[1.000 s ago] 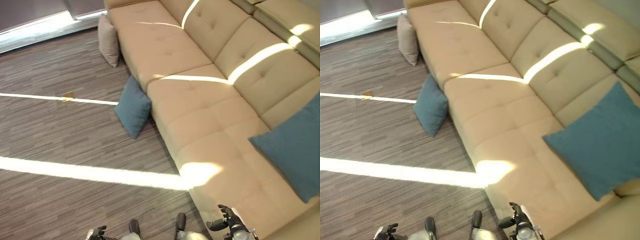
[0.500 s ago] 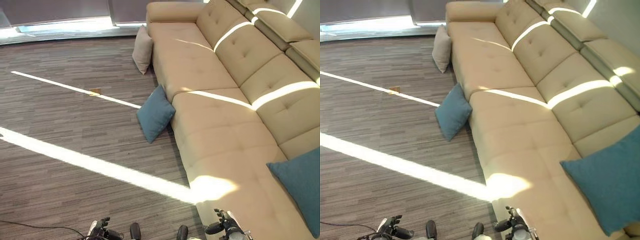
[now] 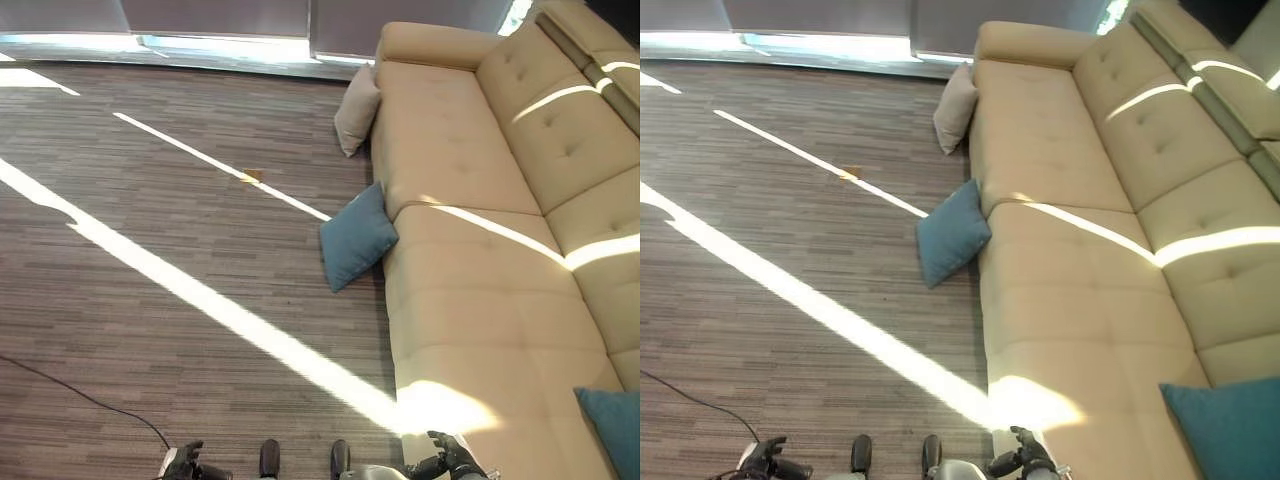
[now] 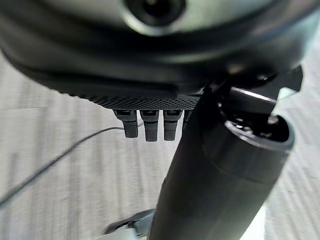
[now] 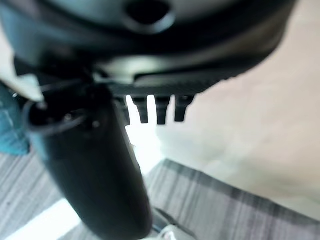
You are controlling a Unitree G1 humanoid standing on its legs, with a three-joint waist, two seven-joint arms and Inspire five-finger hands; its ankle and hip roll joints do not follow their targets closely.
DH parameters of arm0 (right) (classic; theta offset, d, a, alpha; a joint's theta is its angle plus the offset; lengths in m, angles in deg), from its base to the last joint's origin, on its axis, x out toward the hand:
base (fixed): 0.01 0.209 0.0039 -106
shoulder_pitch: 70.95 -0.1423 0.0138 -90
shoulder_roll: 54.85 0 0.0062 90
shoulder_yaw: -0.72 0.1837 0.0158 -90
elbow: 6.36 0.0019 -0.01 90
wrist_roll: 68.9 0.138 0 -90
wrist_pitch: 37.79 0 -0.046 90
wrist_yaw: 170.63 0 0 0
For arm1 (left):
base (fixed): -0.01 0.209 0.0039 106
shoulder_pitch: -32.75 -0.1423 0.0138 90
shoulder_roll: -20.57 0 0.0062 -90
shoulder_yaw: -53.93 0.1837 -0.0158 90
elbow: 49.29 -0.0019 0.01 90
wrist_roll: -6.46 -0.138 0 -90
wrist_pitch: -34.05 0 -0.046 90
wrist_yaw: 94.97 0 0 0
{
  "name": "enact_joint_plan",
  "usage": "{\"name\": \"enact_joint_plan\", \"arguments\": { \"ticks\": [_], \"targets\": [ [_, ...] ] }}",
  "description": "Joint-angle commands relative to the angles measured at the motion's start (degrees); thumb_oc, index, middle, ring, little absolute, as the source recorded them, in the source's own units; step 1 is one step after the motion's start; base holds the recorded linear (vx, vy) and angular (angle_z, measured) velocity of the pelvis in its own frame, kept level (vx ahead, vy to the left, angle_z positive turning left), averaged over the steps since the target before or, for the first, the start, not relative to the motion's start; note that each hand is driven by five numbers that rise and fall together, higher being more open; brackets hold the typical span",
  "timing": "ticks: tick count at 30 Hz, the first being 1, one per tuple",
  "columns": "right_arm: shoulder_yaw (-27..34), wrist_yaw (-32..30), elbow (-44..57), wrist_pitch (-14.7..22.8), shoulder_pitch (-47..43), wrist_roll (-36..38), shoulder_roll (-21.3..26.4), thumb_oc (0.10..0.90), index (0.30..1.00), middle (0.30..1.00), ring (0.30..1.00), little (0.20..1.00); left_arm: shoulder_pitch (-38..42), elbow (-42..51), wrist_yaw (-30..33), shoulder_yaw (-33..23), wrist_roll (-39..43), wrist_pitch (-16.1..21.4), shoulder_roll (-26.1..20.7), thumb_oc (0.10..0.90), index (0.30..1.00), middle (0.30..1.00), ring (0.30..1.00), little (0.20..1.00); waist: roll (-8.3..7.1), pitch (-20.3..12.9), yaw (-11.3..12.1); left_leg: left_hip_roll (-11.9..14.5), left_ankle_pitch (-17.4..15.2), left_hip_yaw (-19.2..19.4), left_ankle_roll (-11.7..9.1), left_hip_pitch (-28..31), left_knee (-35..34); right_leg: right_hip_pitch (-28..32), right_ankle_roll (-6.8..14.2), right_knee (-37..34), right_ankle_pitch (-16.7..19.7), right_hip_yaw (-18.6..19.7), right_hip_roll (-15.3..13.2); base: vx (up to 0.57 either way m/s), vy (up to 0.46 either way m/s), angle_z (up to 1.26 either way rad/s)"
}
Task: Pick up all the scattered cushions and arrange them neatly on the sofa.
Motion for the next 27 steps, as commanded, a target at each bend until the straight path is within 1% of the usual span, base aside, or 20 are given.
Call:
{"name": "enact_joint_plan", "arguments": {
  "ticks": [1, 2, 3, 4, 5, 6, 8, 9, 10, 11, 13, 16, 18, 20, 21, 22, 23, 24, 26, 27],
  "targets": [
    [0.54, -1.59, 0.13, 0.2, -0.01, 0.01, 1.9, 0.8, 0.9, 0.9, 0.9, 0.9, 1.31, 0.75, 0.34, -0.87, 0.22, 1.19, -0.92, 0.8, 0.9, 0.9, 0.9, 0.9, -2.57, 0.3, -0.61, -5.36, -12.19, 7.93, -1.8, -0.56, 19.35, -1.86, 4.54, -3.83, 2.73, 2.99, -2.42, 0.08, -0.028, 0.82],
    [0.32, -1.73, -0.1, -0.11, -0.11, 0.09, 1.99, 0.8, 0.9, 0.9, 0.9, 0.9, 1.05, 0.7, 0.49, -1.04, 0.56, 1.02, -0.69, 0.8, 0.9, 0.9, 0.9, 0.9, -2.83, 0.67, -0.28, -2.75, -11.46, 11.83, -1.84, -3.16, 23.22, 0.11, 3.95, -4.8, 2.0, 1.83, -3.24, 0.11, -0.017, 0.61],
    [0.22, -1.7, -0.18, -0.3, -0.1, 0.06, 2.08, 0.8, 0.9, 0.9, 0.9, 0.9, 0.86, 0.63, 0.49, -1.04, 0.55, 0.9, -0.64, 0.8, 0.9, 0.9, 0.9, 0.9, -2.97, 0.6, -0.24, -1.39, -11.69, 13.67, -1.31, -3.91, 22.46, 0.78, 3.98, -5.04, 1.66, 1.33, -3.76, 0.19, -0.012, 0.35],
    [0.25, -1.79, -0.01, -0.44, -0.18, 0.21, 2.16, 0.8, 0.9, 0.9, 0.9, 0.9, 0.51, 0.5, 0.36, -1.18, 0.52, 0.67, -0.65, 0.8, 0.9, 0.9, 0.9, 0.9, -3.22, 0.24, -0.03, -0.33, -12.49, 14.99, -0.49, -4.57, 20.66, 1.46, 4.12, -5.46, 1.33, 1.05, -4.1, 0.21, 0.012, 0.17],
    [0.29, -1.82, 0.19, -0.45, -0.2, 0.26, 2.25, 0.8, 0.9, 0.9, 0.9, 0.9, 0.22, 0.31, 0.44, -1.34, 0.43, 0.48, -0.71, 0.8, 0.9, 0.9, 0.9, 0.9, -3.4, -0.22, 0.14, 0.24, -12.99, 15.32, 0.07, -4.94, 18.01, 1.85, 4.4, -5.84, 1.07, 1.08, -4.23, 0.25, 0.028, 0.27],
    [0.33, -1.79, 0.42, -0.47, -0.1, 0.18, 2.33, 0.8, 0.9, 0.9, 0.9, 0.9, -0.08, 0.08, 0.47, -1.39, 0.14, 0.33, -0.89, 0.8, 0.9, 0.9, 0.9, 0.9, -3.4, -0.63, 0.34, 0.71, -12.19, 15.05, 0.19, -5.29, 15.33, 2.3, 4.63, -6.26, 0.73, 1.17, -4.15, 0.27, 0.053, 0.36],
    [0.33, -1.91, 0.81, -0.45, 0.08, -0.05, 2.51, 0.8, 0.9, 0.9, 0.9, 0.9, -0.48, -0.18, 0.64, -1.57, 0.05, 0.24, -0.9, 0.8, 0.9, 0.9, 0.9, 0.9, -2.88, -1.18, 0.74, 2.09, -7.55, 14.1, -0.77, -6.53, 8.63, 3.55, 4.87, -7.14, -0.36, 1.48, -3.59, 0.31, 0.115, 0.1],
    [0.3, -2.18, 0.92, -0.47, 0.18, -0.25, 2.59, 0.8, 0.9, 0.9, 0.9, 0.9, -0.45, -0.34, 0.93, -1.58, 0.15, 0.27, -1.0, 0.8, 0.9, 0.9, 0.9, 0.9, -2.4, -1.18, 1.34, 3.48, -3.18, 12.9, -2.01, -8.77, 4.4, 4.99, 4.99, -7.75, -1.56, 1.72, -3.28, 0.36, 0.18, -0.1],
    [0.27, -2.36, 0.84, -0.54, 0.18, -0.38, 2.66, 0.8, 0.9, 0.9, 0.9, 0.9, -0.45, -0.28, 1.0, -1.35, 0.39, 0.34, -0.95, 0.8, 0.9, 0.9, 0.9, 0.9, -2.27, -1.13, 1.69, 3.82, -2.22, 12.29, -2.33, -10.26, 3.45, 5.8, 5.0, -7.84, -2.19, 2.08, -3.26, 0.36, 0.194, -0.12],
    [0.36, -2.54, 0.71, -0.62, 0.2, -0.54, 2.73, 0.8, 0.9, 0.9, 0.9, 0.9, -0.41, -0.22, 1.05, -1.12, 0.66, 0.39, -0.89, 0.8, 0.9, 0.9, 0.9, 0.9, -2.2, -0.97, 1.87, 3.95, -1.43, 11.94, -2.63, -11.16, 3.47, 6.65, 5.02, -7.79, -2.76, 2.35, -3.37, 0.3, 0.199, -0.31],
    [0.61, -2.41, 0.28, -0.66, 0.49, -1.11, 2.37, 0.8, 0.9, 0.9, 0.9, 0.9, -0.79, -0.76, 0.84, -1.23, 0.27, 0.17, -0.73, 0.8, 0.9, 0.9, 0.9, 0.9, -1.73, -1.64, 1.87, 3.88, -1.5, 11.98, -2.42, -9.33, 2.09, 7.36, 5.3, -6.79, -3.66, 2.85, -3.65, 0.32, 0.233, -0.49],
    [0.87, -2.48, -0.06, -0.88, 0.48, -1.23, 2.14, 0.8, 0.9, 0.9, 0.9, 0.9, -0.74, -0.5, 0.78, -0.69, -0.25, 0.19, -0.77, 0.8, 0.9, 0.9, 0.9, 0.9, -2.21, -1.86, 2.04, 2.58, -2.53, 11.23, -1.61, -9.01, 3.88, 7.76, 5.83, -4.59, -4.09, 4.04, -5.17, 0.22, 0.198, -0.32],
    [1.17, -2.17, -0.1, -0.89, 0.06, -1.02, 1.59, 0.8, 0.9, 0.9, 0.9, 0.9, 0.39, -0.03, 0.54, 0.1, -0.42, 0.14, -1.08, 0.8, 0.9, 0.9, 0.9, 0.9, -2.64, -2.46, 2.19, 0.91, -4.35, 11.36, 0.3, -6.82, 3.59, 5.45, 7.09, 2.66, -2.2, 5.48, -6.96, 0.33, 0.332, -0.26],
    [0.65, -1.7, 0.53, -1.03, -0.78, -0.96, 1.32, 0.8, 0.9, 0.9, 0.9, 0.9, 1.2, 0.53, 0.68, 0.2, -0.28, -0.05, -1.95, 0.8, 0.9, 0.9, 0.9, 0.9, -2.68, -1.5, 1.56, -0.03, -5.12, 11.62, 2.08, -4.62, 2.38, 0.27, 7.76, 12.82, 3.29, 7.09, -7.71, 0.15, 0.238, -0.14],
    [0.25, -1.79, 0.92, -0.98, -1.47, -0.97, 1.34, 0.8, 0.9, 0.9, 0.9, 0.9, 1.93, 0.7, 0.85, 0.27, -0.16, -0.02, -2.44, 0.8, 0.9, 0.9, 0.9, 0.9, -2.39, -0.87, 1.21, -0.02, -5.38, 11.88, 2.63, -3.78, 1.76, -1.99, 7.77, 16.44, 4.71, 7.38, -7.56, 0.14, 0.229, -0.1],
    [-0.16, -1.94, 1.37, -0.84, -1.83, -0.98, 1.22, 0.8, 0.9, 0.9, 0.9, 0.9, 2.23, 0.88, 0.99, 0.43, -0.06, 0.11, -2.75, 0.8, 0.9, 0.9, 0.9, 0.9, -1.85, -0.42, 1.07, 0.06, -5.66, 12.14, 2.98, -2.71, 1.01, -3.96, 7.64, 19.23, 5.26, 6.87, -7.63, 0.18, 0.226, -0.12],
    [-0.51, -1.92, 1.76, -0.82, -2.1, -1.02, 1.13, 0.8, 0.9, 0.9, 0.9, 0.9, 2.38, 1.08, 1.01, 0.43, 0.15, 0.13, -2.93, 0.8, 0.9, 0.9, 0.9, 0.9, -1.46, -0.26, 0.87, 0.05, -5.97, 12.33, 3.12, -1.48, 0.23, -5.64, 7.13, 20.28, 5.36, 6.16, -7.43, 0.24, 0.207, -0.13],
    [-0.95, -1.77, 2.02, -0.78, -2.11, -1.32, 1.25, 0.8, 0.9, 0.9, 0.9, 0.9, 2.41, 1.22, 0.9, 0.42, 0.32, 0.25, -3.07, 0.8, 0.9, 0.9, 0.9, 0.9, -1.35, -0.13, 0.52, -0.27, -6.27, 12.42, 3.23, -0.07, -0.63, -6.72, 6.83, 19.51, 4.76, 5.38, -6.93, 0.29, 0.188, -0.18],
    [-1.24, -1.72, 2.01, -0.67, -2.24, -1.35, 1.38, 0.8, 0.9, 0.9, 0.9, 0.9, 2.76, 1.56, 0.56, 0.65, 0.25, 0.4, -3.18, 0.8, 0.9, 0.9, 0.9, 0.9, -1.16, -0.29, -0.19, -1.12, -6.96, 12.13, 3.04, 1.66, -1.63, -8.65, 6.53, 15.6, 2.98, 4.35, -4.73, 0.25, 0.108, -0.14],
    [-1.25, -1.72, 2.01, -0.67, -2.24, -1.35, 1.39, 0.8, 0.9, 0.9, 0.9, 0.9, 2.75, 1.56, 0.56, 0.64, 0.25, 0.4, -3.17, 0.8, 0.9, 0.9, 0.9, 0.9, -1.16, -0.14, -0.27, -1.13, -7.0, 12.04, 3.02, 1.89, -1.7, -8.44, 6.53, 15.64, 2.85, 4.26, -4.75, 0.31, 0.07, -0.15]
  ]
}}
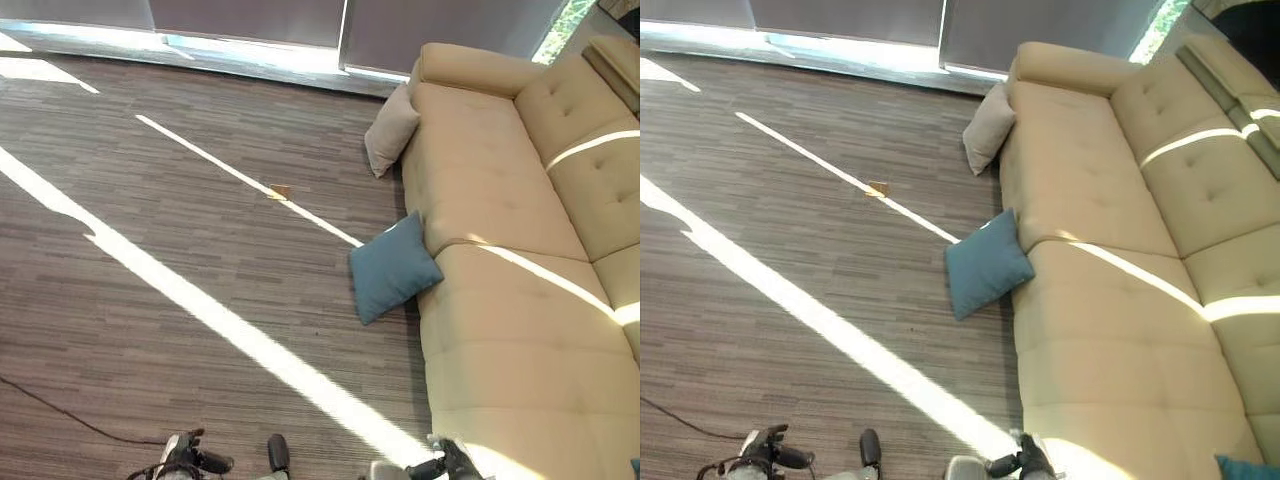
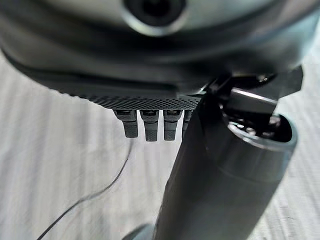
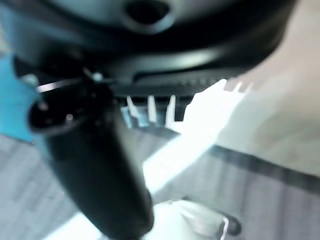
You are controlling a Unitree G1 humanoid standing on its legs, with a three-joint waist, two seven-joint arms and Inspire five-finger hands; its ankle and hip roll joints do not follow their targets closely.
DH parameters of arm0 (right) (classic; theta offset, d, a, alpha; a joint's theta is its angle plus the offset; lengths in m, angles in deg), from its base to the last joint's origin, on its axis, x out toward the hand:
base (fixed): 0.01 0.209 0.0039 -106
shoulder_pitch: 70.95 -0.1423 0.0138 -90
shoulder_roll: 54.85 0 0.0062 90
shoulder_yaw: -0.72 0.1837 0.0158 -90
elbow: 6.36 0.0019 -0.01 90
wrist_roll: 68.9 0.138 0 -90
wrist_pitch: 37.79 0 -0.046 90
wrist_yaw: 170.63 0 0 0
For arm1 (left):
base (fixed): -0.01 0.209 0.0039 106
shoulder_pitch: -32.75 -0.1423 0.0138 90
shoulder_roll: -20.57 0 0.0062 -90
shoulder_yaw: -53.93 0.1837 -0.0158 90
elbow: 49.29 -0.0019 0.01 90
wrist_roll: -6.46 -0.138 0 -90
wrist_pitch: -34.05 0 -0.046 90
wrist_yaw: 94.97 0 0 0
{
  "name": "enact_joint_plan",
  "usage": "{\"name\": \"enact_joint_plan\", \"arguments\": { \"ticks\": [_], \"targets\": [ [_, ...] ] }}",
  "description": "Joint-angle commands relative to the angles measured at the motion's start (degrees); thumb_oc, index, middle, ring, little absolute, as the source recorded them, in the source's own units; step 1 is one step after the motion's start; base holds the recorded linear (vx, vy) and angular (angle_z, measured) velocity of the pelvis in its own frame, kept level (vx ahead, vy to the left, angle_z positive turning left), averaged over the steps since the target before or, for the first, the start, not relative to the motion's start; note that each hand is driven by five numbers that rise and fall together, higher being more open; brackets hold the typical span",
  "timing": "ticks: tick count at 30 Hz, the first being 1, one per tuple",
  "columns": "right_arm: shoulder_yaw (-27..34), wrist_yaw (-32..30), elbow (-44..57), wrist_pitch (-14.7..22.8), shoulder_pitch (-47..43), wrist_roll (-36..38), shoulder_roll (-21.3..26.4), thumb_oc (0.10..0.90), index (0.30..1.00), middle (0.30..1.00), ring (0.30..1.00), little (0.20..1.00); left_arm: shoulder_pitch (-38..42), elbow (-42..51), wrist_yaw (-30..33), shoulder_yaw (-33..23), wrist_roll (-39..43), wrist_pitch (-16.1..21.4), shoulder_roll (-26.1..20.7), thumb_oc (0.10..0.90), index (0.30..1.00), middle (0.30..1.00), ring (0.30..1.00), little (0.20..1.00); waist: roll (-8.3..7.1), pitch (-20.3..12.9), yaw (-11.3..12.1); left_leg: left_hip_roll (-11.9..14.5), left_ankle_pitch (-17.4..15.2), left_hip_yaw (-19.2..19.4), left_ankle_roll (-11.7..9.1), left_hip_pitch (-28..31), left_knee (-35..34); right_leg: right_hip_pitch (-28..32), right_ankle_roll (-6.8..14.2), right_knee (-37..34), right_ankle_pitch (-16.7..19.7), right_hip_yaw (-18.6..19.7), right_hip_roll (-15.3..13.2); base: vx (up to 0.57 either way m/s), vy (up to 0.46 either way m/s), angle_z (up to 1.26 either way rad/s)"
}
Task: Pick up all the scattered cushions and arrange them neatly on the sofa.
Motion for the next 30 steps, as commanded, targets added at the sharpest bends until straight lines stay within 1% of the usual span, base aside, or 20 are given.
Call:
{"name": "enact_joint_plan", "arguments": {
  "ticks": [1, 3, 4, 5, 6, 8, 10, 11, 12, 13, 14, 15, 16, 17, 19, 20, 21, 24, 26, 30],
  "targets": [
    [-1.76, -0.83, -0.22, 0.29, -1.45, -1.28, 2.96, 0.8, 0.9, 0.9, 0.9, 0.9, -1.14, 0.55, -0.01, -1.05, -0.3, 1.26, -1.23, 0.8, 0.9, 0.9, 0.9, 0.9, -0.79, 0.45, -1.03, 0.97, -6.48, -5.32, -3.91, 0.02, 3.67, 1.19, -1.83, -14.29, 8.96, -3.39, 5.2, 0.34, 0.065, -0.05],
    [-1.53, -0.9, -0.82, -0.03, -1.57, -1.49, 3.11, 0.8, 0.9, 0.9, 0.9, 0.9, -0.88, -0.27, -0.11, -1.19, -0.79, 0.99, -1.08, 0.8, 0.9, 0.9, 0.9, 0.9, -1.27, 0.34, -1.77, -0.59, -8.11, -5.9, -3.84, 2.57, 2.74, -0.24, -1.22, -21.16, 10.84, -6.05, 6.09, 0.46, 0.065, 0.1],
    [-1.63, -0.92, -1.3, -0.42, -1.46, -2.3, 3.13, 0.8, 0.9, 0.9, 0.9, 0.9, -0.81, -1.04, -0.27, -1.55, -1.1, 0.89, -0.82, 0.8, 0.9, 0.9, 0.9, 0.9, -1.61, 0.3, -2.01, -1.63, -9.51, -6.04, -3.77, 4.52, 2.49, -1.72, -0.32, -24.88, 12.39, -10.06, 6.16, 0.46, 0.037, 0.08],
    [-1.66, -0.89, -1.57, -0.48, -1.37, -2.72, 3.23, 0.8, 0.9, 0.9, 0.9, 0.9, -0.81, -1.29, -0.47, -1.64, -1.17, 0.95, -0.54, 0.8, 0.9, 0.9, 0.9, 0.9, -1.56, 0.31, -2.25, -1.98, -10.1, -6.22, -3.8, 5.35, 2.7, -2.22, -0.2, -25.5, 12.65, -11.56, 6.09, 0.34, 0.024, -0.07],
    [-1.67, -0.89, -1.57, -0.47, -1.38, -2.73, 3.26, 0.8, 0.9, 0.9, 0.9, 0.9, -0.81, -1.3, -0.47, -1.65, -1.17, 0.96, -0.51, 0.8, 0.9, 0.9, 0.9, 0.9, -1.46, 0.39, -2.36, -1.89, -10.17, -6.35, -3.82, 5.45, 2.72, -2.06, -0.2, -25.55, 12.62, -11.71, 6.14, 0.24, 0.0, 0.04],
    [-0.77, -0.94, -2.4, -0.45, 0.24, -1.93, 3.33, 0.8, 0.9, 0.9, 0.9, 0.9, -1.22, -1.56, -0.54, -1.4, -2.03, 1.21, 0.28, 0.8, 0.9, 0.9, 0.9, 0.9, -1.55, -0.45, -3.11, -2.94, -13.45, -6.82, -3.48, 7.89, 4.13, 0.15, -1.31, -26.63, 12.41, -9.39, 6.69, 0.36, 0.015, 0.2],
    [0.55, -0.74, -3.07, -0.75, 1.8, -1.52, 3.58, 0.8, 0.9, 0.9, 0.9, 0.9, -2.32, -2.32, -0.98, -0.98, -2.66, 1.04, 0.99, 0.8, 0.9, 0.9, 0.9, 0.9, -1.4, -1.4, -3.92, -2.57, -14.48, -7.01, -5.01, 8.12, 8.62, 1.18, -2.43, -25.99, 12.53, -9.07, 6.37, 0.33, 0.005, 0.41],
    [0.55, -0.74, -3.07, -0.75, 1.82, -1.52, 3.6, 0.8, 0.9, 0.9, 0.9, 0.9, -2.34, -2.32, -0.98, -0.97, -2.66, 1.05, 1.01, 0.8, 0.9, 0.9, 0.9, 0.9, -1.33, -1.37, -3.97, -2.49, -14.63, -7.07, -5.04, 8.07, 8.83, 1.26, -2.45, -26.01, 12.51, -9.15, 6.41, 0.34, -0.046, 0.46],
    [1.35, -0.86, -3.62, -0.59, 1.96, -1.16, 3.84, 0.8, 0.9, 0.9, 0.9, 0.9, -2.55, -2.32, -1.25, -0.23, -2.83, 0.83, 1.92, 0.8, 0.9, 0.9, 0.9, 0.9, -0.82, -1.31, -4.61, -0.49, -11.14, -4.87, -8.85, 5.62, 20.25, 4.67, -3.81, -26.75, 12.0, -9.88, 6.2, 0.21, -0.039, 0.38],
    [1.35, -0.86, -3.62, -0.59, 1.95, -1.16, 3.8, 0.8, 0.9, 0.9, 0.9, 0.9, -2.53, -2.32, -1.25, -0.24, -2.83, 0.82, 1.88, 0.8, 0.9, 0.9, 0.9, 0.9, -0.97, -1.46, -4.73, -0.66, -10.94, -4.95, -8.81, 5.4, 20.19, 4.49, -3.79, -26.79, 12.09, -9.92, 6.01, 0.32, -0.117, 0.28],
    [1.35, -1.31, -3.47, -0.6, 1.4, -0.63, 4.36, 0.8, 0.9, 0.9, 0.9, 0.9, -2.11, -0.96, -1.35, 0.12, -2.01, 0.85, 1.76, 0.8, 0.9, 0.9, 0.9, 0.9, -2.34, -0.08, -3.67, 1.0, -5.94, -4.42, -11.07, -2.1, 36.38, 7.83, -5.4, -28.0, 11.49, -8.7, 5.97, 0.11, -0.081, 0.05],
    [1.36, -1.31, -3.47, -0.6, 1.38, -0.63, 4.32, 0.8, 0.9, 0.9, 0.9, 0.9, -2.09, -0.96, -1.35, 0.11, -2.01, 0.84, 1.72, 0.8, 0.9, 0.9, 0.9, 0.9, -2.5, -0.25, -3.8, 0.81, -5.71, -4.47, -11.03, -2.33, 36.26, 7.61, -5.38, -28.0, 11.55, -8.76, 5.77, 0.25, -0.129, -0.12],
    [0.97, -1.22, -3.39, -0.69, 1.03, 0.23, 4.55, 0.8, 0.9, 0.9, 0.9, 0.9, -1.42, 0.28, -0.83, 0.29, -0.76, 0.93, 1.65, 0.8, 0.9, 0.9, 0.9, 0.9, -3.98, -0.12, -3.18, 2.51, -6.38, -2.44, -9.99, -6.77, 40.85, 9.38, -6.19, -28.66, 10.3, -7.89, 5.33, 0.2, -0.043, -0.37],
    [0.83, -1.1, -3.28, -0.9, 1.18, 0.29, 4.7, 0.8, 0.9, 0.9, 0.9, 0.9, -1.45, 0.74, -0.83, 0.28, -0.48, 0.82, 1.63, 0.8, 0.9, 0.9, 0.9, 0.9, -3.96, 0.13, -2.51, 3.9, -7.7, -1.71, -9.29, -8.18, 41.51, 10.43, -6.29, -28.63, 9.73, -7.23, 5.61, 0.29, -0.032, -0.43],
    [0.71, -1.14, -3.22, -1.09, 1.41, 0.46, 4.81, 0.8, 0.9, 0.9, 0.9, 0.9, -1.48, 1.15, -0.87, 0.24, -0.27, 0.84, 1.39, 0.8, 0.9, 0.9, 0.9, 0.9, -4.84, -0.22, -1.94, 5.48, -8.96, -0.74, -7.84, -10.44, 36.54, 11.98, -5.84, -28.93, 8.54, -6.19, 5.06, 0.25, 0.049, -0.4],
    [0.71, -1.11, -3.2, -1.09, 1.51, 0.31, 4.9, 0.8, 0.9, 0.9, 0.9, 0.9, -1.51, 1.08, -0.9, 0.35, -0.55, 0.78, 1.19, 0.8, 0.9, 0.9, 0.9, 0.9, -4.8, -0.3, -1.9, 6.41, -10.0, -0.39, -7.4, -9.75, 32.12, 12.62, -5.28, -29.1, 8.05, -5.73, 5.16, 0.28, 0.101, -0.28],
    [0.81, -1.16, -3.14, -1.07, 1.77, 0.19, 5.01, 0.8, 0.9, 0.9, 0.9, 0.9, -1.56, 1.03, -0.87, 0.33, -0.76, 0.71, 0.97, 0.8, 0.9, 0.9, 0.9, 0.9, -4.85, -0.37, -1.84, 7.25, -9.58, 0.03, -7.34, -9.34, 26.75, 13.35, -4.76, -29.3, 7.5, -5.49, 4.91, 0.29, 0.141, -0.23],
    [1.2, -1.47, -3.11, -1.23, 2.33, -0.07, 5.11, 0.8, 0.9, 0.9, 0.9, 0.9, -1.62, 0.75, -0.77, 0.39, -1.17, 0.71, 0.56, 0.8, 0.9, 0.9, 0.9, 0.9, -3.33, -0.86, -1.49, 9.48, -1.73, -0.87, -9.38, -10.38, 13.34, 15.39, -4.05, -29.91, 5.95, -4.99, 5.24, 0.28, 0.195, -0.16],
    [1.62, -1.65, -3.44, -1.34, 2.69, -0.22, 5.0, 0.8, 0.9, 0.9, 0.9, 0.9, -1.56, 0.82, -0.61, 0.75, -1.04, 0.73, 0.8, 0.8, 0.9, 0.9, 0.9, 0.9, -2.6, -0.88, -1.37, 10.54, 1.21, -0.81, -10.39, -11.69, 10.81, 17.0, -3.84, -30.01, 5.03, -4.99, 4.95, 0.26, 0.227, -0.17],
    [1.98, -1.59, -3.77, -1.37, 2.72, -0.79, 4.7, 0.8, 0.9, 0.9, 0.9, 0.9, -2.07, 0.07, -0.8, 0.26, -1.21, 0.58, 1.14, 0.8, 0.9, 0.9, 0.9, 0.9, -1.53, -1.38, -1.05, 9.4, 0.13, -1.86, -9.79, -9.56, 8.47, 17.78, -3.3, -28.11, 3.83, -3.95, 3.9, 0.22, 0.238, -0.23]
  ]
}}
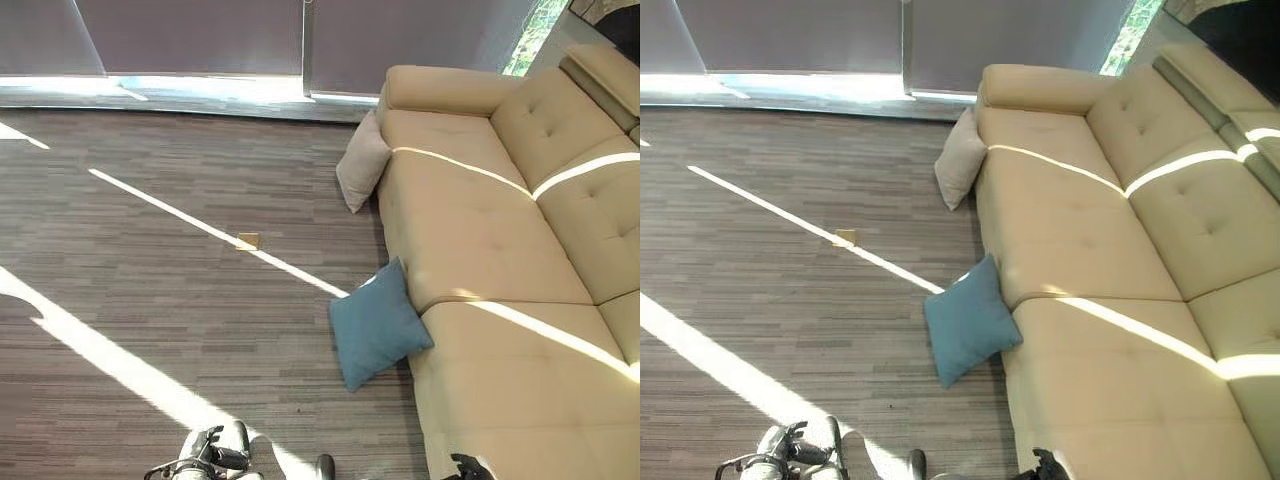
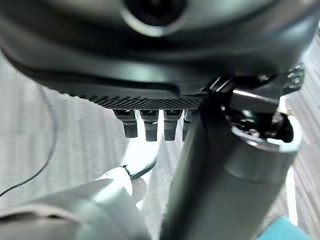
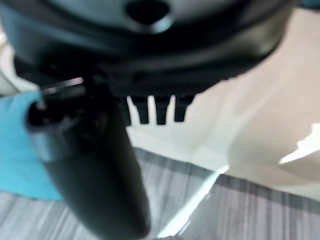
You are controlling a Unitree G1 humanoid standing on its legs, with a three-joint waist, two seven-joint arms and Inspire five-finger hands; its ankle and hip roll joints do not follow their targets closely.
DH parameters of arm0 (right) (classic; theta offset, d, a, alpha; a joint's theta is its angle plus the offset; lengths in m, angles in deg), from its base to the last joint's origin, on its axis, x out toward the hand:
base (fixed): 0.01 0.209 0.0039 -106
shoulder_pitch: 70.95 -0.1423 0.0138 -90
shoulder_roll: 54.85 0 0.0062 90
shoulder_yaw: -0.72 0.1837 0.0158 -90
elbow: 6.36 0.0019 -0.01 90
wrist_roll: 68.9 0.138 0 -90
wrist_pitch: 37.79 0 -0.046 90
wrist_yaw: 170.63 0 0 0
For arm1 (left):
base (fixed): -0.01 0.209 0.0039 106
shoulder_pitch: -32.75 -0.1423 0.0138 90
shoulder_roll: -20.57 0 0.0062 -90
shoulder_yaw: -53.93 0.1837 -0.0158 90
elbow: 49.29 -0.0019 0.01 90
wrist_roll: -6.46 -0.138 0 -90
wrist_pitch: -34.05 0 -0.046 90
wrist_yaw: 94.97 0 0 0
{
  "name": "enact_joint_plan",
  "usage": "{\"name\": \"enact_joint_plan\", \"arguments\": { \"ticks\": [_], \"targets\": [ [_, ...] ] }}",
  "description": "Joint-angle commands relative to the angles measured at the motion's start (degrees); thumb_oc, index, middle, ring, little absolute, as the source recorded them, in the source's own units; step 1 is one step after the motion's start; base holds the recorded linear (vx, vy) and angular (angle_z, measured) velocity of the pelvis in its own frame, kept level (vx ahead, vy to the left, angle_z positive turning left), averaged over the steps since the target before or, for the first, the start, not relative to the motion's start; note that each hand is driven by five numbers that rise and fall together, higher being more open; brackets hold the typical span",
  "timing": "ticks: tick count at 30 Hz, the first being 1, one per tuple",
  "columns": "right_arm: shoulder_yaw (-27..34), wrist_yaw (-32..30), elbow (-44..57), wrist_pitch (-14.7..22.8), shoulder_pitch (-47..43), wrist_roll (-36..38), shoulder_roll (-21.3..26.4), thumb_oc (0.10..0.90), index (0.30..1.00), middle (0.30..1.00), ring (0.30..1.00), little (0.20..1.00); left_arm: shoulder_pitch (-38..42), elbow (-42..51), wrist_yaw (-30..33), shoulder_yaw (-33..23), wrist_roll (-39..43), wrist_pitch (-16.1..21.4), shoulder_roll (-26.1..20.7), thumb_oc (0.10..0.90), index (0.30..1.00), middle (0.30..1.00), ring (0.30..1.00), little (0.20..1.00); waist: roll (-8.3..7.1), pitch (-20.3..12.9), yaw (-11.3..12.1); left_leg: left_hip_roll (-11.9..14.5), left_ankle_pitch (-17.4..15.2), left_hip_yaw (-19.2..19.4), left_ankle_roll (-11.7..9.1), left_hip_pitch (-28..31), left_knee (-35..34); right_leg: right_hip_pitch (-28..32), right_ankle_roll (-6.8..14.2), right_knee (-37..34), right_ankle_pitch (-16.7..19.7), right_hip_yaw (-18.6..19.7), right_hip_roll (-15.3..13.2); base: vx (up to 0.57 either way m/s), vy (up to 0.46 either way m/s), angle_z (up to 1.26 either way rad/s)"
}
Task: Pick up all the scattered cushions and arrange them neatly on the sofa.
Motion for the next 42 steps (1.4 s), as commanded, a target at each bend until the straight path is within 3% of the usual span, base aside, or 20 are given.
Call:
{"name": "enact_joint_plan", "arguments": {
  "ticks": [1, 4, 5, 6, 9, 12, 17, 20, 23, 25, 26, 27, 29, 31, 33, 34, 35, 37, 39, 42],
  "targets": [
    [0.84, -1.28, 0.5, 0.4, -0.47, -0.16, 1.21, 0.8, 0.9, 0.9, 0.9, 0.9, -1.86, -0.87, 0.64, 0.25, -0.33, 0.42, -2.55, 0.8, 0.9, 0.9, 0.9, 0.9, -0.28, -1.42, 0.54, -3.28, -3.37, 0.12, 2.8, 0.72, 3.92, -1.98, 8.04, 8.63, -5.92, 2.02, -7.55, 0.25, 0.29, -0.33],
    [0.68, -1.01, 0.39, 0.48, -0.91, -0.06, 0.73, 0.8, 0.9, 0.9, 0.9, 0.9, -1.65, -0.87, 0.66, 0.6, -0.44, 0.48, -2.71, 0.8, 0.9, 0.9, 0.9, 0.9, -0.2, -1.81, 0.7, -5.34, -4.62, -0.08, 4.56, 2.56, 3.18, -3.95, 8.95, 14.55, -4.41, 3.04, -8.65, 0.22, 0.292, -0.04],
    [0.18, -0.78, 0.87, 0.43, -1.69, 0.24, 0.34, 0.8, 0.9, 0.9, 0.9, 0.9, -1.22, -0.58, 0.84, 0.41, 0.05, 0.34, -3.23, 0.8, 0.9, 0.9, 0.9, 0.9, -0.14, -1.03, 0.53, -6.61, -5.61, 0.35, 6.31, 4.6, 2.11, -7.67, 9.72, 22.99, -0.69, 4.35, -9.74, 0.24, 0.371, 0.09],
    [-0.09, -0.79, 1.33, 0.46, -2.34, 0.41, 0.17, 0.8, 0.9, 0.9, 0.9, 0.9, -1.01, -0.41, 0.95, 0.08, 0.59, 0.28, -3.46, 0.8, 0.9, 0.9, 0.9, 0.9, 0.2, -0.67, 0.53, -6.72, -5.74, 0.76, 6.94, 5.26, 1.4, -9.92, 9.78, 26.33, 0.97, 4.47, -9.94, 0.21, 0.351, -0.02],
    [-1.19, -0.7, 2.57, 0.84, -3.06, 0.53, -0.62, 0.8, 0.9, 0.9, 0.9, 0.9, -0.94, -0.63, 1.11, -0.13, 1.21, 0.38, -4.07, 0.8, 0.9, 0.9, 0.9, 0.9, 0.97, -0.15, 0.3, -6.75, -6.58, 1.99, 7.35, 8.0, -0.69, -14.39, 9.21, 29.28, 1.45, 1.51, -10.32, 0.18, 0.178, -0.08],
    [-1.9, -0.65, 2.46, 0.79, -3.22, 0.2, -0.51, 0.8, 0.9, 0.9, 0.9, 0.9, -1.01, -1.04, 0.72, -0.42, 1.1, 0.22, -4.38, 0.8, 0.9, 0.9, 0.9, 0.9, 0.92, -0.27, -0.57, -7.95, -7.82, 1.92, 7.3, 10.38, -2.02, -15.84, 8.57, 22.87, -0.98, -0.72, -7.69, 0.29, 0.136, -0.18],
    [-1.18, -0.77, 1.29, 0.23, -2.65, -0.36, -0.5, 0.8, 0.9, 0.9, 0.9, 0.9, -1.2, -2.35, 0.21, -1.73, 1.37, 0.14, -3.64, 0.8, 0.9, 0.9, 0.9, 0.9, 0.07, -0.27, -1.95, -10.5, -11.79, 1.79, 7.44, 14.71, -2.77, -19.54, 10.29, 12.02, 1.04, -7.42, -5.32, 0.3, 0.082, -0.22],
    [-0.61, -0.59, 0.86, 0.13, -1.57, -0.07, -0.35, 0.8, 0.9, 0.9, 0.9, 0.9, -1.17, -2.45, -0.03, -1.47, 0.95, 0.21, -3.25, 0.8, 0.9, 0.9, 0.9, 0.9, -0.32, 0.03, -2.99, -11.52, -12.75, 1.83, 7.8, 15.57, -1.67, -18.65, 9.68, 10.34, 1.79, -6.92, -4.77, 0.25, 0.042, 0.0],
    [1.72, -0.47, -0.72, 0.1, 1.06, 1.49, 0.12, 0.8, 0.9, 0.9, 0.9, 0.9, -1.32, -2.48, -0.35, -0.19, 0.0, 0.42, -2.25, 0.8, 0.9, 0.9, 0.9, 0.9, -0.08, -1.49, -5.09, -11.57, -16.22, 1.62, 5.95, 17.18, 3.99, -15.48, 7.49, 9.78, 0.91, -5.14, -4.39, 0.34, 0.003, 0.05],
    [2.18, -0.41, -0.95, 0.18, 1.16, 2.02, 0.43, 0.8, 0.9, 0.9, 0.9, 0.9, -1.29, -2.12, -0.59, 0.49, -0.4, 0.36, -2.0, 0.8, 0.9, 0.9, 0.9, 0.9, 0.06, -1.79, -5.9, -10.02, -14.06, 2.23, 3.53, 15.55, 11.79, -13.34, 6.26, 8.36, 0.38, -4.64, -4.03, 0.2, -0.035, 0.44],
    [2.18, -0.41, -0.96, 0.18, 1.17, 2.02, 0.43, 0.8, 0.9, 0.9, 0.9, 0.9, -1.3, -2.12, -0.59, 0.49, -0.4, 0.36, -2.0, 0.8, 0.9, 0.9, 0.9, 0.9, 0.06, -1.83, -5.92, -10.04, -14.04, 2.21, 3.53, 15.51, 11.78, -13.38, 6.26, 8.36, 0.39, -4.65, -4.05, 0.21, -0.113, 0.4],
    [1.97, -1.02, -0.74, 0.2, -0.02, 2.77, 1.31, 0.8, 0.9, 0.9, 0.9, 0.9, -0.04, -0.51, -0.53, 1.47, 0.07, 0.26, -2.46, 0.8, 0.9, 0.9, 0.9, 0.9, -2.01, -0.23, -4.52, -8.32, -9.54, 0.97, 1.53, 6.21, 30.77, -9.71, 3.98, 6.85, -0.33, -1.97, -3.76, 0.13, -0.092, 0.13],
    [1.92, -0.81, -0.53, 0.12, -0.11, 3.13, 1.47, 0.8, 0.9, 0.9, 0.9, 0.9, 0.08, -0.25, -0.6, 1.53, 0.41, 0.31, -2.45, 0.8, 0.9, 0.9, 0.9, 0.9, -2.63, -0.25, -4.2, -8.21, -10.12, 0.84, 2.36, 4.4, 31.59, -9.33, 3.83, 6.91, -0.86, -1.13, -3.99, 0.18, 0.012, -0.16],
    [1.42, -0.95, 0.35, 0.17, -0.42, 3.22, 1.8, 0.8, 0.9, 0.9, 0.9, 0.9, -0.17, -0.19, -0.54, 1.56, 0.7, 0.28, -2.3, 0.8, 0.9, 0.9, 0.9, 0.9, -3.13, -0.43, -3.2, -6.66, -13.86, -1.05, 4.5, 2.29, 25.12, -7.54, 4.98, 6.34, -2.23, 2.39, -4.53, 0.23, 0.145, -0.74],
    [1.14, -0.92, 0.51, 0.28, -0.47, 3.05, 1.86, 0.8, 0.9, 0.9, 0.9, 0.9, -0.29, -0.37, -0.51, 1.65, 0.59, 0.46, -2.37, 0.8, 0.9, 0.9, 0.9, 0.9, -3.39, -0.58, -2.79, -6.64, -14.4, -2.77, 4.74, 1.6, 22.39, -7.22, 5.44, 6.4, -2.55, 4.0, -4.71, 0.19, 0.139, -0.7],
    [0.8, -0.94, 0.68, 0.37, -0.54, 2.89, 1.92, 0.8, 0.9, 0.9, 0.9, 0.9, -0.29, -0.63, -0.49, 1.71, 0.63, 0.62, -2.39, 0.8, 0.9, 0.9, 0.9, 0.9, -3.5, -0.76, -2.14, -6.81, -13.1, -6.0, 4.5, 0.48, 18.06, -6.8, 5.85, 6.32, -2.85, 5.91, -4.64, 0.38, 0.31, -0.85],
    [0.7, -1.1, 0.72, 0.55, -0.68, 2.87, 1.98, 0.8, 0.9, 0.9, 0.9, 0.9, -0.13, -0.87, -0.52, 1.82, 1.31, 0.82, -2.24, 0.8, 0.9, 0.9, 0.9, 0.9, -2.84, -0.53, -1.15, -6.59, -9.07, -12.79, 3.29, -0.55, 11.36, -5.86, 6.02, 6.85, -3.72, 9.09, -3.91, 0.28, 0.235, -0.7],
    [0.71, -1.18, 0.77, 0.65, -0.87, 2.81, 2.08, 0.8, 0.9, 0.9, 0.9, 0.9, 0.07, -0.93, -0.44, 2.0, 1.86, 0.88, -2.14, 0.8, 0.9, 0.9, 0.9, 0.9, -2.59, -0.55, -1.1, -6.5, -7.46, -14.97, 2.98, -1.49, 9.73, -5.83, 6.02, 7.47, -4.15, 10.23, -3.95, 0.2, 0.201, -1.15],
    [1.34, -0.8, 0.76, 0.57, -0.51, 2.76, 1.83, 0.8, 0.9, 0.9, 0.9, 0.9, -0.27, -2.3, -0.7, 1.89, 1.42, 0.58, -1.73, 0.8, 0.9, 0.9, 0.9, 0.9, -1.4, -1.07, -1.55, -5.63, -7.48, -14.42, 3.15, 1.4, 5.47, -5.78, 6.55, 8.99, -5.49, 10.91, -4.08, 0.22, 0.317, -0.95],
    [1.42, -0.71, 0.74, 0.39, -0.6, 2.48, 0.94, 0.8, 0.9, 0.9, 0.9, 0.9, -0.67, -2.7, -0.61, 1.76, 0.35, 0.47, -1.92, 0.8, 0.9, 0.9, 0.9, 0.9, -1.02, -1.74, -1.87, -6.65, -8.09, -11.44, 4.67, 3.02, 4.7, -7.62, 7.85, 12.25, -4.79, 12.92, -5.72, 0.22, 0.396, -0.65]
  ]
}}
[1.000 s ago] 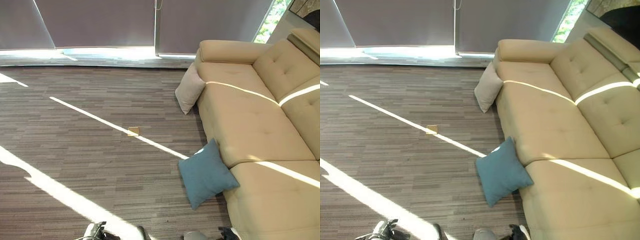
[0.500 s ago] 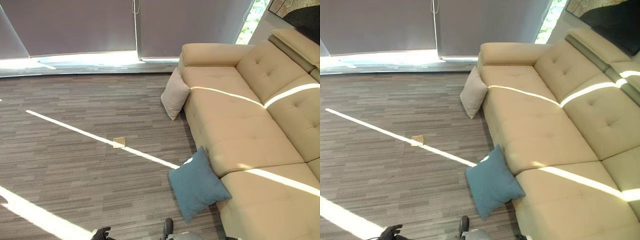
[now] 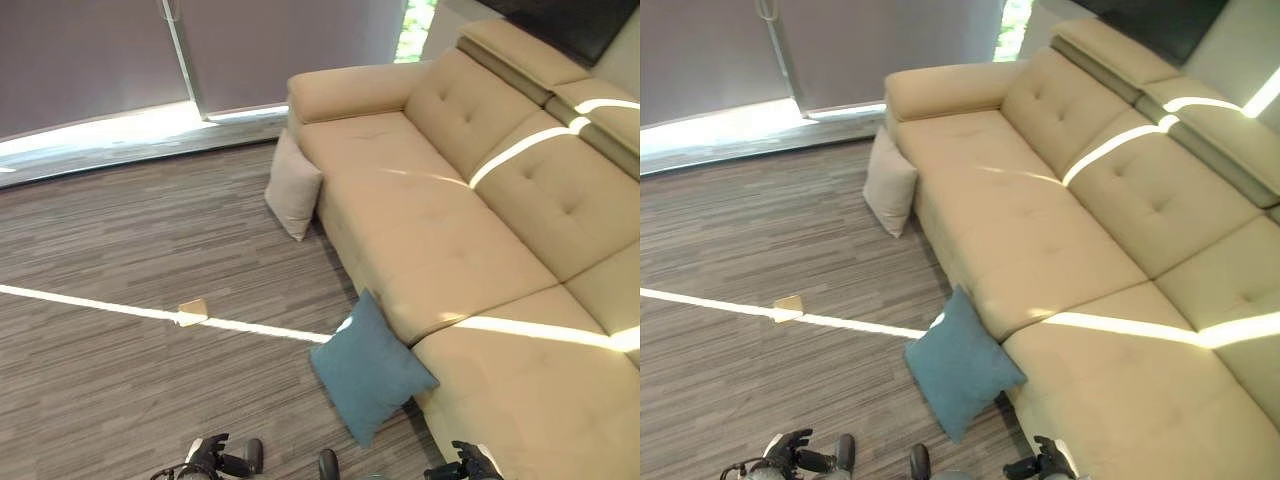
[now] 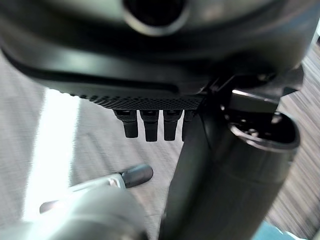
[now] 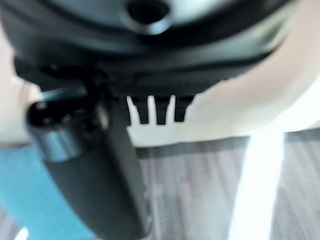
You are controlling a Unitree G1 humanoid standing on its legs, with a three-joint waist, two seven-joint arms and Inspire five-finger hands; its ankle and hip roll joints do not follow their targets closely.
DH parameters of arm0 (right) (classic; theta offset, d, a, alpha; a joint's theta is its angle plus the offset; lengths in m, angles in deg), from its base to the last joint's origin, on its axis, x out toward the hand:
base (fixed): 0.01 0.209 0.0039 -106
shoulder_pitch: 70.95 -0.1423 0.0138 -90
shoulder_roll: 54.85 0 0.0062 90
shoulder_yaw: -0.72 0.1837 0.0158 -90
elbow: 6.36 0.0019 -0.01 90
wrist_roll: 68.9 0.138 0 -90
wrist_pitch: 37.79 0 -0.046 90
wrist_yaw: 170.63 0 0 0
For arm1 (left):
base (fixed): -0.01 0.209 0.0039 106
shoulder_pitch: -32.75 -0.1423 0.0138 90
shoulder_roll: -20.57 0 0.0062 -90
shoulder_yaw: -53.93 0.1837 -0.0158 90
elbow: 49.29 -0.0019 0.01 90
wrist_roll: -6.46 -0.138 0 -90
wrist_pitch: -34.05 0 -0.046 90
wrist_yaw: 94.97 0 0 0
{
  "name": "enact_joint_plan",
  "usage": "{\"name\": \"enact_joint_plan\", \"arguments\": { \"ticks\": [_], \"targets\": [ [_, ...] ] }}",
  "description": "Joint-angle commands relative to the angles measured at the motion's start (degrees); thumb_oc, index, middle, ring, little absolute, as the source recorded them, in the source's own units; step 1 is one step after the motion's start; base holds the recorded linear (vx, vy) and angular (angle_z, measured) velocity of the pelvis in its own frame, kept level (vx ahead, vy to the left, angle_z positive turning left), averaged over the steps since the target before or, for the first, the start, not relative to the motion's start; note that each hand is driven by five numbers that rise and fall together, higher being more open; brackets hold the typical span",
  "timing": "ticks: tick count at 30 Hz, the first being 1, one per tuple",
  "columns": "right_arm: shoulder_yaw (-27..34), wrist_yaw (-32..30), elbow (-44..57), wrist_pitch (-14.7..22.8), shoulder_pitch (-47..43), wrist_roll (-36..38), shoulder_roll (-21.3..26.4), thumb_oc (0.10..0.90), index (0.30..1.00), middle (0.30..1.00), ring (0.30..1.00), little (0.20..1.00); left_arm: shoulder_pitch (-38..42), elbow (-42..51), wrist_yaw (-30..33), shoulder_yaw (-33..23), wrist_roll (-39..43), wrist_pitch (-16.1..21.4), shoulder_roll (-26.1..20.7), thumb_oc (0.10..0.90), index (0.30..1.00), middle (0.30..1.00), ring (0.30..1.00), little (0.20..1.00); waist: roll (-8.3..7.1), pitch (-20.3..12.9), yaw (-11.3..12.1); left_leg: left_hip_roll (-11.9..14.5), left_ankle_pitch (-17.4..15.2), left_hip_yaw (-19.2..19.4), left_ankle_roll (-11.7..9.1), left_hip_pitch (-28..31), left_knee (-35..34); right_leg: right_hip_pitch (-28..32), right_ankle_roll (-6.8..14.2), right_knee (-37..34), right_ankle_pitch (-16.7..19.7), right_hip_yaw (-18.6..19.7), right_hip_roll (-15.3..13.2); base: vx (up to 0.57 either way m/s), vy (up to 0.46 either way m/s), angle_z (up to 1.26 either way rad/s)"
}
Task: Pick up all the scattered cushions and arrange them neatly on the sofa.
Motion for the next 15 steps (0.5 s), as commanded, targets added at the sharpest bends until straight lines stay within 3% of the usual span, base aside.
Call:
{"name": "enact_joint_plan", "arguments": {
  "ticks": [1, 5, 7, 8, 9, 13, 15],
  "targets": [
    [-0.81, -0.7, 0.79, 0.05, 0.17, 0.02, -0.74, 0.8, 0.9, 0.9, 0.9, 0.9, -0.97, 0.03, 0.82, -0.26, -0.91, 0.71, -3.61, 0.8, 0.9, 0.9, 0.9, 0.9, -1.79, -1.22, 0.54, -2.46, -4.98, 5.28, 2.3, 1.09, 3.67, -6.48, 7.78, 13.25, -6.05, 2.27, -6.47, 0.08, 0.163, -0.96],
    [-2.03, -0.55, 1.47, -0.06, -1.42, -0.73, -1.66, 0.8, 0.9, 0.9, 0.9, 0.9, -0.49, 0.61, 1.22, -1.04, -1.09, 0.72, -5.62, 0.8, 0.9, 0.9, 0.9, 0.9, -1.59, -0.41, 1.13, -1.95, -5.6, 11.38, 3.7, 3.99, 2.07, -11.16, 9.57, 18.44, -3.14, -1.01, -7.72, 0.05, 0.203, -0.97],
    [-2.44, -0.45, 1.54, 0.22, -1.79, -1.22, -1.9, 0.8, 0.9, 0.9, 0.9, 0.9, -0.97, 0.6, 1.19, -1.64, -0.81, 0.71, -5.92, 0.8, 0.9, 0.9, 0.9, 0.9, -1.3, -0.67, 1.8, -1.93, -5.97, 14.2, 3.85, 5.87, 0.78, -11.63, 9.06, 17.65, -3.16, -6.95, -8.75, 0.09, 0.215, -1.07],
    [-2.69, -0.5, 1.27, 0.24, -1.86, -1.57, -1.76, 0.8, 0.9, 0.9, 0.9, 0.9, -1.5, 0.53, 0.98, -2.06, -0.67, 0.66, -5.9, 0.8, 0.9, 0.9, 0.9, 0.9, -1.21, -1.37, 1.98, -2.38, -6.09, 16.2, 3.84, 7.46, -0.34, -10.98, 8.64, 15.02, -3.61, -11.69, -8.14, 0.1, 0.155, -1.06],
    [-2.69, -0.5, 1.28, 0.24, -1.85, -1.57, -1.75, 0.8, 0.9, 0.9, 0.9, 0.9, -1.51, 0.53, 0.98, -2.06, -0.67, 0.66, -5.89, 0.8, 0.9, 0.9, 0.9, 0.9, -1.19, -1.33, 2.0, -2.36, -6.08, 16.22, 3.83, 7.57, -0.4, -10.89, 8.64, 14.97, -3.6, -11.68, -8.11, 0.09, 0.127, -1.17],
    [-3.07, -0.7, 0.07, 0.12, -1.87, -2.19, -1.31, 0.8, 0.9, 0.9, 0.9, 0.9, -2.0, 0.32, 0.52, -2.43, -0.33, 0.64, -5.21, 0.8, 0.9, 0.9, 0.9, 0.9, -1.24, -2.32, 3.01, -3.48, -7.71, 20.23, 3.72, 10.38, -0.63, -9.67, 7.08, 10.53, -4.32, -23.11, -7.23, 0.12, 0.043, -0.64],
    [-2.57, -0.44, -0.2, 0.25, -1.2, -1.4, -1.24, 0.8, 0.9, 0.9, 0.9, 0.9, -1.82, 0.37, 0.31, -2.12, -0.74, 0.89, -5.01, 0.8, 0.9, 0.9, 0.9, 0.9, -1.65, -2.51, 1.97, -3.97, -8.75, 20.05, 3.68, 10.19, 1.92, -8.4, 6.91, 8.8, -4.59, -19.54, -5.95, 0.09, -0.038, -0.47]
  ]
}}
